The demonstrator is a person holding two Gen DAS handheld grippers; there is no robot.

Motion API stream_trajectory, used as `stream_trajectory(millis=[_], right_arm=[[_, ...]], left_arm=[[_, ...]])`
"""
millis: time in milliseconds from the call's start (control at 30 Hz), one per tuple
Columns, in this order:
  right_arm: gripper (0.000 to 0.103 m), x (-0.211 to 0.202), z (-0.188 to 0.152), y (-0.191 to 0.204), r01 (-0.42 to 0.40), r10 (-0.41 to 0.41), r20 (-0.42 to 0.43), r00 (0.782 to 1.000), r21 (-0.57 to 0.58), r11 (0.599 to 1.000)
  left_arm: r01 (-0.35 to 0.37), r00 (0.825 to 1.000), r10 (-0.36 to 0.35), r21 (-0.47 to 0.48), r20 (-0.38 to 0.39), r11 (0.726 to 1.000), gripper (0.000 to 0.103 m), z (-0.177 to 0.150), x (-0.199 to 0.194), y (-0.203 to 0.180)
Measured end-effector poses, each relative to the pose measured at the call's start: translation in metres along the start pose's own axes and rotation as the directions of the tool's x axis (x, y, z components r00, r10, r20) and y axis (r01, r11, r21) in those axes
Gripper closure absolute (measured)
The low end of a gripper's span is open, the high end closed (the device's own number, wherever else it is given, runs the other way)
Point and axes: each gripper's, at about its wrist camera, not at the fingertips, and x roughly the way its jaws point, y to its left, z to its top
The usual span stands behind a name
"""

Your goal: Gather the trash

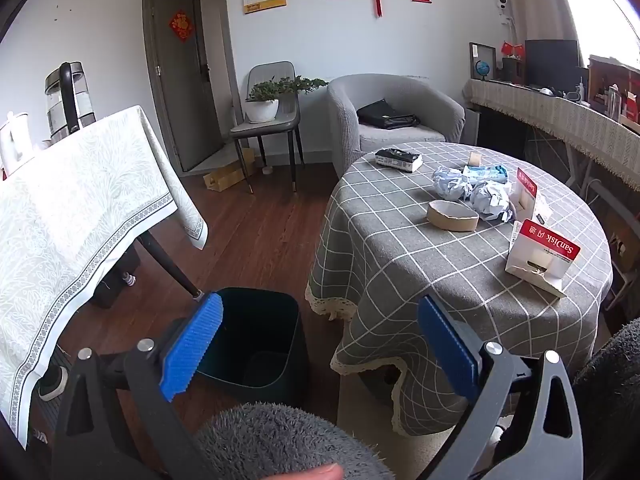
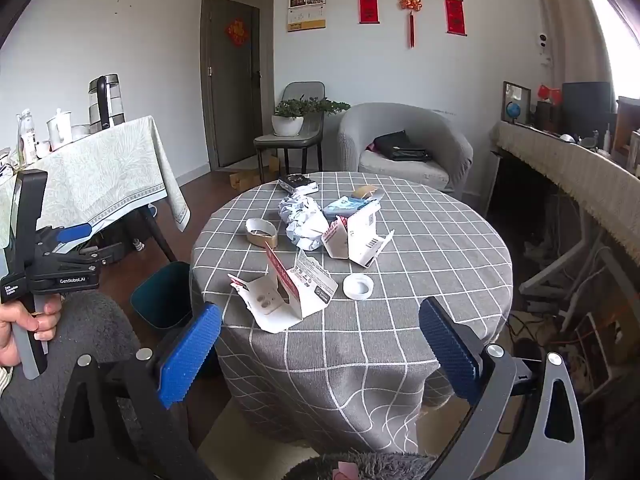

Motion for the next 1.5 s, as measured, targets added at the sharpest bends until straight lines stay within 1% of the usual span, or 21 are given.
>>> stream_trajectory(millis=[1500], right_arm=[[0.003, 0.0006, -0.004, -0.0002, -0.001, 0.001, -0.007, 1.0, 0.001, 1.0]], left_arm=[[0.004, 1.0, -0.004, 0.004, -0.011, 1.0, 0.003, -0.0018, -0.0004, -0.0049]])
